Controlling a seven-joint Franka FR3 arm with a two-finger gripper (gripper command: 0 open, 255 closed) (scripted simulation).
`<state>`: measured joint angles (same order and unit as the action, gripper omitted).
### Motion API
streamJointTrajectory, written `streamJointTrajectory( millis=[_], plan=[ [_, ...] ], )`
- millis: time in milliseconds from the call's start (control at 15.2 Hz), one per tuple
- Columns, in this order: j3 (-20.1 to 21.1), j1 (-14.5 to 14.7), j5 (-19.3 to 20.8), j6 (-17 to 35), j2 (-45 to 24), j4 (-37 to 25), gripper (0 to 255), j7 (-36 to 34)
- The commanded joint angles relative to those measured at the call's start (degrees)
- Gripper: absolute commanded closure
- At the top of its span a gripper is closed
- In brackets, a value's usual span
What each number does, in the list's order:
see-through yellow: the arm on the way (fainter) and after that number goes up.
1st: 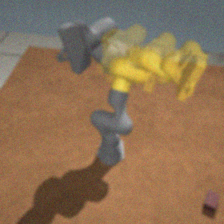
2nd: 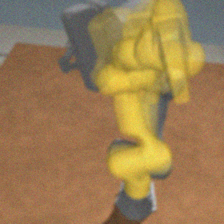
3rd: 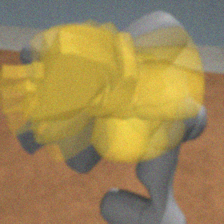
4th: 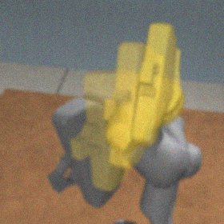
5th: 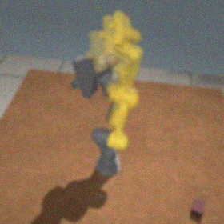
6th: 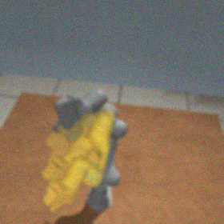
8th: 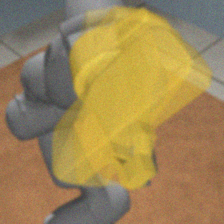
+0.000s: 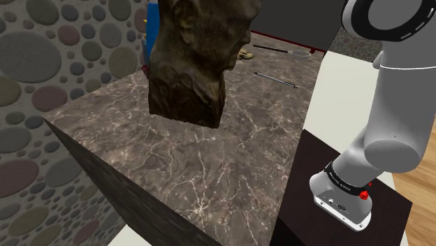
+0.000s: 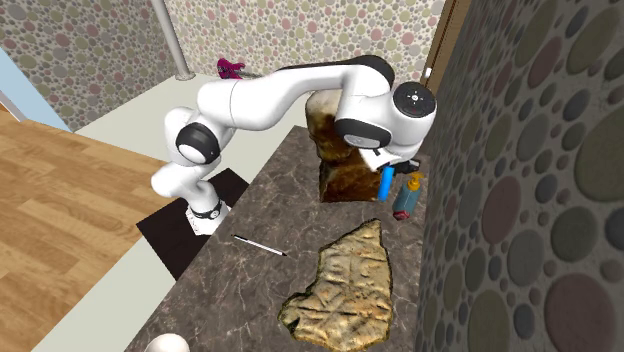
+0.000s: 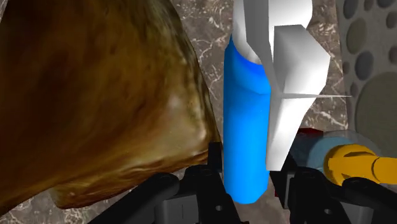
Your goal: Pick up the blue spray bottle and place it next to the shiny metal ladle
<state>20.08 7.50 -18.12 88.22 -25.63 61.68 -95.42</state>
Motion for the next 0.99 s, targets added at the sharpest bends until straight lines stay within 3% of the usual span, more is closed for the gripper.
streamJointTrajectory(
  millis=[0, 528, 660, 924],
  plan=[
    [0.1, 0.4, 0.3, -1.9, -0.9, -2.9, 255, -0.9],
    [0.3, 3.0, 2.2, -11.6, -8.0, -20.6, 255, -5.1],
    [0.2, -1.1, -0.1, -8.5, -0.6, -8.9, 255, -1.6],
    [-0.5, -7.3, -3.3, -6.7, 8.7, 4.2, 255, 4.4]
  ],
)
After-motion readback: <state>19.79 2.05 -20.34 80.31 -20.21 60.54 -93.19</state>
